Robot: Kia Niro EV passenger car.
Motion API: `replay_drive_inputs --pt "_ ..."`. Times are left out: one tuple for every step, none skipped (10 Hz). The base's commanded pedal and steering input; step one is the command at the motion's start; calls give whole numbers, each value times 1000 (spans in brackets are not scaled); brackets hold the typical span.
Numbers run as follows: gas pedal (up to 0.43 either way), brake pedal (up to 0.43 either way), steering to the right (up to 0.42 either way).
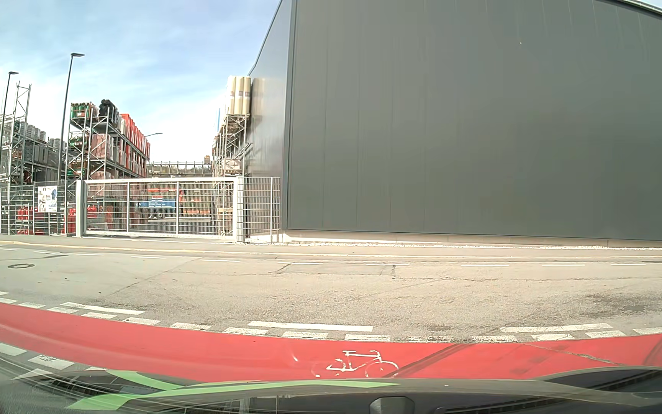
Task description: Follow the waypoints while adhering to traffic rules and regulations
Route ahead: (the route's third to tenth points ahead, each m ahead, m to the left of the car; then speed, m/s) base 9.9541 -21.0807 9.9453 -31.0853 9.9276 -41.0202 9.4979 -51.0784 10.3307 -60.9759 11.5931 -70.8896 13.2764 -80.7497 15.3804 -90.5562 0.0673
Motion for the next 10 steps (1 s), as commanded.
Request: replay_drive_inputs --pt "0 0 413" --pt "0 0 416" --pt "0 0 424" --pt "0 0 439" --pt "0 0 456" --pt "0 0 470" --pt "0 0 488" --pt "0 0 507" --pt "0 0 525" --pt "0 0 548"
